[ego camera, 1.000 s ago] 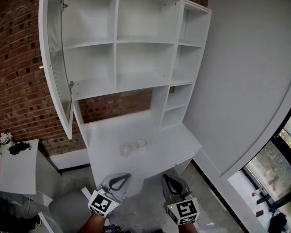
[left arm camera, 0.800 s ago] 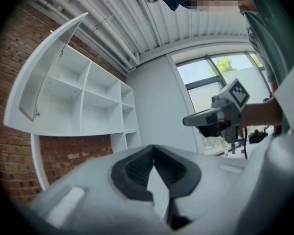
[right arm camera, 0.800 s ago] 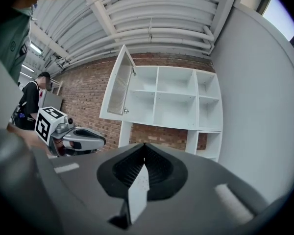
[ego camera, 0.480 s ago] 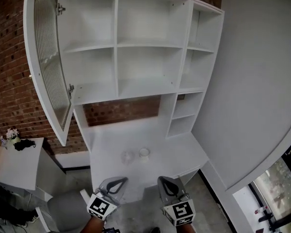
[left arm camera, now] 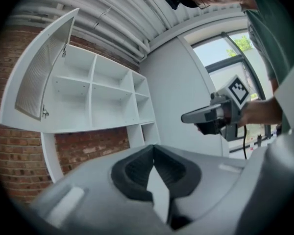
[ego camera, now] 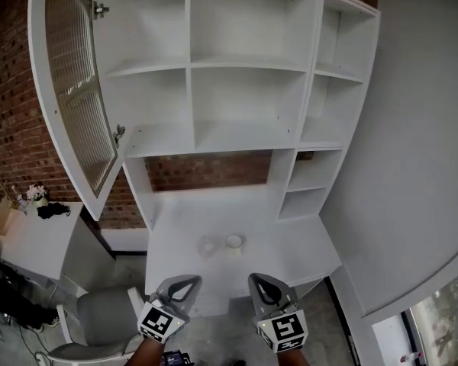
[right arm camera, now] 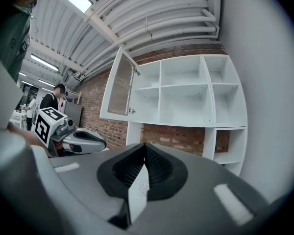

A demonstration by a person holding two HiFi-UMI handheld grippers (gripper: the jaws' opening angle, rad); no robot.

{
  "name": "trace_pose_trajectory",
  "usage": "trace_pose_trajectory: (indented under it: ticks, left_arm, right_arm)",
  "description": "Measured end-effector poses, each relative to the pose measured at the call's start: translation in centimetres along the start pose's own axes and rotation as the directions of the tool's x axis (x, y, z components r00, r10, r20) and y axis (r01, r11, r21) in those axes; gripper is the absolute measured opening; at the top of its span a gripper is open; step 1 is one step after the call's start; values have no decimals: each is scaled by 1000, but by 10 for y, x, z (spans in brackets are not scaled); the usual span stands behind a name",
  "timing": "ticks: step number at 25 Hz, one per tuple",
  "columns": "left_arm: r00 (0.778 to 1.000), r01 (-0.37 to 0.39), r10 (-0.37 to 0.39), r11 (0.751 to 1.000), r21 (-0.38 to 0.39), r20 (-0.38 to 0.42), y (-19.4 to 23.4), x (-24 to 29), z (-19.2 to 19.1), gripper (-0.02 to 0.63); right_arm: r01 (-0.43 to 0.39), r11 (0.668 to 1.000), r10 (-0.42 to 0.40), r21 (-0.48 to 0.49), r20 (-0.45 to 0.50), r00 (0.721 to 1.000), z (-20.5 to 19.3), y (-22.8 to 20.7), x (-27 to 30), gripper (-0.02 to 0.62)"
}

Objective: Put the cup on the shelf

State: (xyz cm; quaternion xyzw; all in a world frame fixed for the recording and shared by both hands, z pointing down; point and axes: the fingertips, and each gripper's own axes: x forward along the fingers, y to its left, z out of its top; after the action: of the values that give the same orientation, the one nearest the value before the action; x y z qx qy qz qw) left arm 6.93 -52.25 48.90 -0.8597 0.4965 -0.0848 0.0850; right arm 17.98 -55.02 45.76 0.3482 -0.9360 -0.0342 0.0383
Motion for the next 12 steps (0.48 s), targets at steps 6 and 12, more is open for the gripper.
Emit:
trace_pose_trajectory:
  ticks: [6,12]
  left_arm:
    - [999,-38,38,999,0,-32,-2,19,-4,3]
    - [999,-42,42,999,-12,-32,16,40,-12,3]
  right_arm:
    - [-39,999,39,17,4,999,-6,-23,7,5]
    - [-46,999,46,21,-6,999,-13,-38,32,5]
